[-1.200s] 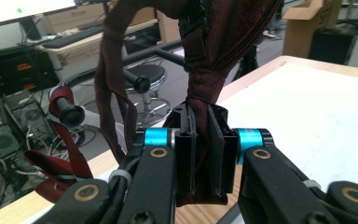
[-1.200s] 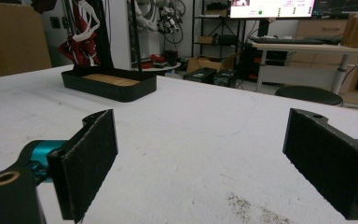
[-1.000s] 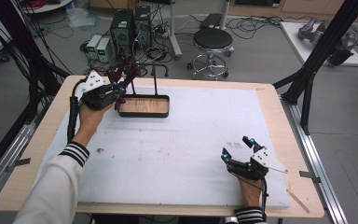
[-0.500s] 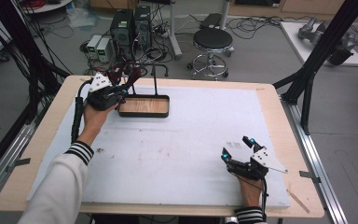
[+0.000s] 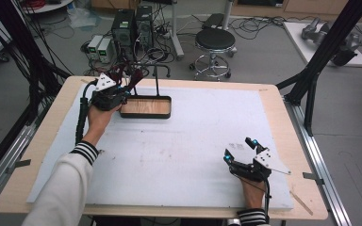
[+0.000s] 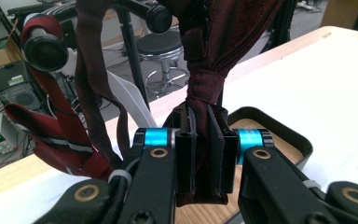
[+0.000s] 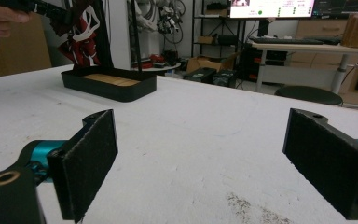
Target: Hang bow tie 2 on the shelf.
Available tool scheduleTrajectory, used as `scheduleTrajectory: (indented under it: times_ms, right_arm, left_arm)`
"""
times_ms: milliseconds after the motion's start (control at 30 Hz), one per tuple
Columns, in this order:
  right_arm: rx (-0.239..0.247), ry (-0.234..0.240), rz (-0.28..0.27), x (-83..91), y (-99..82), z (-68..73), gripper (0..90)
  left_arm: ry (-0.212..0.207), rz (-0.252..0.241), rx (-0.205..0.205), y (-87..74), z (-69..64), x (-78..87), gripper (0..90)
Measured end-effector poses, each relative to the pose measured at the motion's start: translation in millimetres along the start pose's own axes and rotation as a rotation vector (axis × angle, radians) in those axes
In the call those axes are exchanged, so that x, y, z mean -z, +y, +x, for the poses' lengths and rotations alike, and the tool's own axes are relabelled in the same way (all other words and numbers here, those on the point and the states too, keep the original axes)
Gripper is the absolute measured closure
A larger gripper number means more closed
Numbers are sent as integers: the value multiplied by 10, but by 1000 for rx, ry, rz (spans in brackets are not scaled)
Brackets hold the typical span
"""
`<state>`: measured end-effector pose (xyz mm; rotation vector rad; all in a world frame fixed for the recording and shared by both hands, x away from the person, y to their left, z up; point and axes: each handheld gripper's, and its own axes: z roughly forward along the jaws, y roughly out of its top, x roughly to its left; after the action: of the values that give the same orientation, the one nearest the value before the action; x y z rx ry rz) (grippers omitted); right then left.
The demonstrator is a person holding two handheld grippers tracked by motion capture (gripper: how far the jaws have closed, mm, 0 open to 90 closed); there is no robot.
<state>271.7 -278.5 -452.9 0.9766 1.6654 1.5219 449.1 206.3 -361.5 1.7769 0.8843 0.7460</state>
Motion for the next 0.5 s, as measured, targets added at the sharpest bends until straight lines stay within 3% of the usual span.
scheduleTrajectory:
  times_ms: [133,267,500]
  right_arm:
    - [-1,-1,-1,-1,0,1,92]
    - [-1,-1,-1,-1,0,1,92]
    - [5,0,-2,-3,0,0,92]
  left_arm:
    - [5,13,6,18,8,-9,822]
    - [-10,24,62,19,12,-13,823]
    - [4,82,92,-3,12,-44,825]
